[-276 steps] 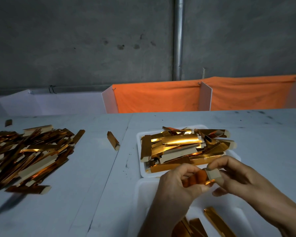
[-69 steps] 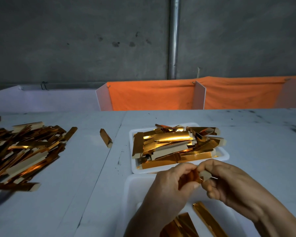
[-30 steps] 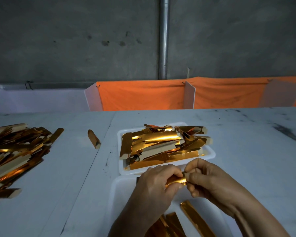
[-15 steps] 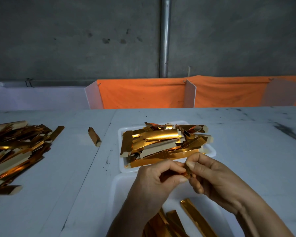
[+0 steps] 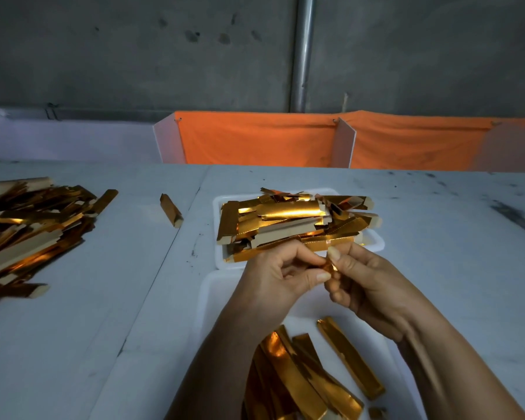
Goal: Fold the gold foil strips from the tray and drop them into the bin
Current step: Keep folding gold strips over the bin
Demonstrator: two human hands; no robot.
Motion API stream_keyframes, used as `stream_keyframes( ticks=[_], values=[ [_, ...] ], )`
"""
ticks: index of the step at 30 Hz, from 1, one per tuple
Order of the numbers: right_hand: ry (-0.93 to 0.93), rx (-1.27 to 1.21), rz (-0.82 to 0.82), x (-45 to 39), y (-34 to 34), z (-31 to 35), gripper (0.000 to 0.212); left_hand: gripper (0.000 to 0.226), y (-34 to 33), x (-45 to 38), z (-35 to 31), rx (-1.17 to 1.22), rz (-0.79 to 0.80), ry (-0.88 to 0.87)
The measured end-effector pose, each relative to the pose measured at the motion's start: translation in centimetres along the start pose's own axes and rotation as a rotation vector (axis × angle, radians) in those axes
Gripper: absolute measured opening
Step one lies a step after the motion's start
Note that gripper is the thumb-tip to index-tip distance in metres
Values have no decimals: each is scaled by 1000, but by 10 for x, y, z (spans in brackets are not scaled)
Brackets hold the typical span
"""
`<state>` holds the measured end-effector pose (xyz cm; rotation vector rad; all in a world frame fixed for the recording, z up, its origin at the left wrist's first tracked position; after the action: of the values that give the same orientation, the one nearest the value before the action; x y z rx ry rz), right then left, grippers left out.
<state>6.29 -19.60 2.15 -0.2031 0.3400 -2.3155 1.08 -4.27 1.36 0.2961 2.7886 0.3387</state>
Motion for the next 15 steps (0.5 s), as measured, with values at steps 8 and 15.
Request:
stream_keyframes(
  ticks=[8,15],
  values=[
    [-366,328,-54,9,21,4,8,15,2,2,1,-248,-130,229],
    [-820,1015,-69,16,30,-12,16,21,12,4,3,-457,-502,233]
  ],
)
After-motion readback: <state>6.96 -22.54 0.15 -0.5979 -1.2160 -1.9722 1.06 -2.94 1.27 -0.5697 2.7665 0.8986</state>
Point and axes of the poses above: each hand's wrist, its own x-axis away from the middle knuckle, its own y-axis out of the back of the hand, z = x × y, the point moved 1 cm from there along -x, towards the middle knuckle, and after that the axes turned 14 degrees about z, right-handed, at the moved point
